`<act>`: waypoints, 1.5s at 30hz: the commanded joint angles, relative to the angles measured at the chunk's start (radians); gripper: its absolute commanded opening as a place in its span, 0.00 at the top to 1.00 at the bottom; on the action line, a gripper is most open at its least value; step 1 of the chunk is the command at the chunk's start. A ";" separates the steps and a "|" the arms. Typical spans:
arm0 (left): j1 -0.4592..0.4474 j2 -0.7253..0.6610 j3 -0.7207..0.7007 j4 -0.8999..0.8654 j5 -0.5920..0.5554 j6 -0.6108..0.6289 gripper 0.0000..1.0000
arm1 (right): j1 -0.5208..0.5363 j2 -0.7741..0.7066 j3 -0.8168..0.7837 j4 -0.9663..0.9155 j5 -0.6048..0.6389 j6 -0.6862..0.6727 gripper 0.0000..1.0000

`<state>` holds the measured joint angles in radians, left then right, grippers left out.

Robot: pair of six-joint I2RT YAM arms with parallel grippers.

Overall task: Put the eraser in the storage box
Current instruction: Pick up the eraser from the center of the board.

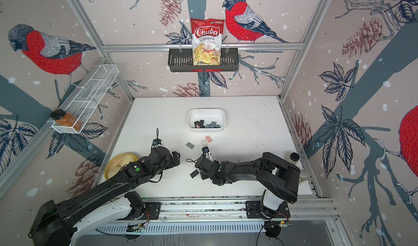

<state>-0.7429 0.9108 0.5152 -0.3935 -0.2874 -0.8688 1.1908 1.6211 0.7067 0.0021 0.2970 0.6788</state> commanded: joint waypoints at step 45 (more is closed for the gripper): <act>-0.001 0.018 -0.002 0.011 -0.006 -0.018 0.03 | 0.021 0.033 0.030 -0.088 0.014 0.019 0.76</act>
<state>-0.7429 0.9276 0.5152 -0.3931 -0.2882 -0.8837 1.2091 1.6596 0.7383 0.0032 0.3241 0.6853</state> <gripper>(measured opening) 0.974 0.260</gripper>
